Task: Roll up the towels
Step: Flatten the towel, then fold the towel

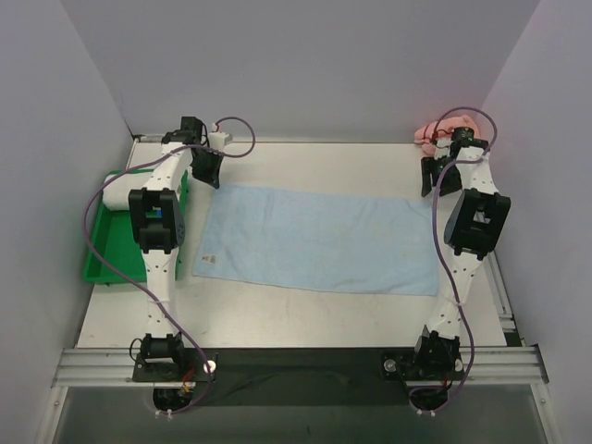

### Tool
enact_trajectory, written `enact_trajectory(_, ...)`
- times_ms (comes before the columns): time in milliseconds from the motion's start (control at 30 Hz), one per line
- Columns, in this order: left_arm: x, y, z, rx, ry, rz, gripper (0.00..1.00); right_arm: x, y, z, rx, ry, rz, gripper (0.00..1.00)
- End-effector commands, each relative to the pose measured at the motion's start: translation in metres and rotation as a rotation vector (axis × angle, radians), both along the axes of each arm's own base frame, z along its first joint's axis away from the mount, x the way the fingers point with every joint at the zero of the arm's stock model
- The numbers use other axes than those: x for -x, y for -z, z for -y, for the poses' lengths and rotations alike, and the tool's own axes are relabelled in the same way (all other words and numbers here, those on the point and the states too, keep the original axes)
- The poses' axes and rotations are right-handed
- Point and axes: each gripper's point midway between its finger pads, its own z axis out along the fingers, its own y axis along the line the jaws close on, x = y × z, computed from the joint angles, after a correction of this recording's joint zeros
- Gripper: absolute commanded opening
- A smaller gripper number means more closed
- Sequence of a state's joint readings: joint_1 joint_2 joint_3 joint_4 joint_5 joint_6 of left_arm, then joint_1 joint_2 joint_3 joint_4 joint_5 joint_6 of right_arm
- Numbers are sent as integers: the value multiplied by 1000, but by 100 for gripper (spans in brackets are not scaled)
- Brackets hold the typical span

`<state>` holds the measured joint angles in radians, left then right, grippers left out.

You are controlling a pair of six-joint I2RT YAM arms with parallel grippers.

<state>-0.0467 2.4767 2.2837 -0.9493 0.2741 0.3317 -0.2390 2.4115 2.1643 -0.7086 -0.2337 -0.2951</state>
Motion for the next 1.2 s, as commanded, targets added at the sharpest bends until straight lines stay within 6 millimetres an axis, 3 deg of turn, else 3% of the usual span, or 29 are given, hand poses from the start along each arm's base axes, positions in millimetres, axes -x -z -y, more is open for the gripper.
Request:
enact_trajectory(0,-1,-13,4,20,0,29,0,28,1,-5,-16,2,-79,56)
enact_trajectory(267,-1,-13,3,23,1,32,0,30,28,-12,-46,42,-140,52)
enact_trajectory(600,-2,-8,1,22,-9,26,0,42,26,-27,-62,17,-187,43)
enact_trajectory(700,-5,-10,-3,9,-18,37,0,50,34,-35,-111,-29,-236,32)
enact_trajectory(900,-5,-13,-3,28,-30,38,0,54,38,-39,-141,-48,-273,0)
enact_trajectory(1000,-5,-14,-2,42,-34,36,0,45,29,-34,-135,-44,-233,0)
enact_trajectory(1133,-14,-31,1,115,-72,68,0,8,-16,-7,-149,64,-31,0)
enact_trajectory(1167,-17,-36,4,154,-89,74,0,-6,-34,0,-142,82,51,0)
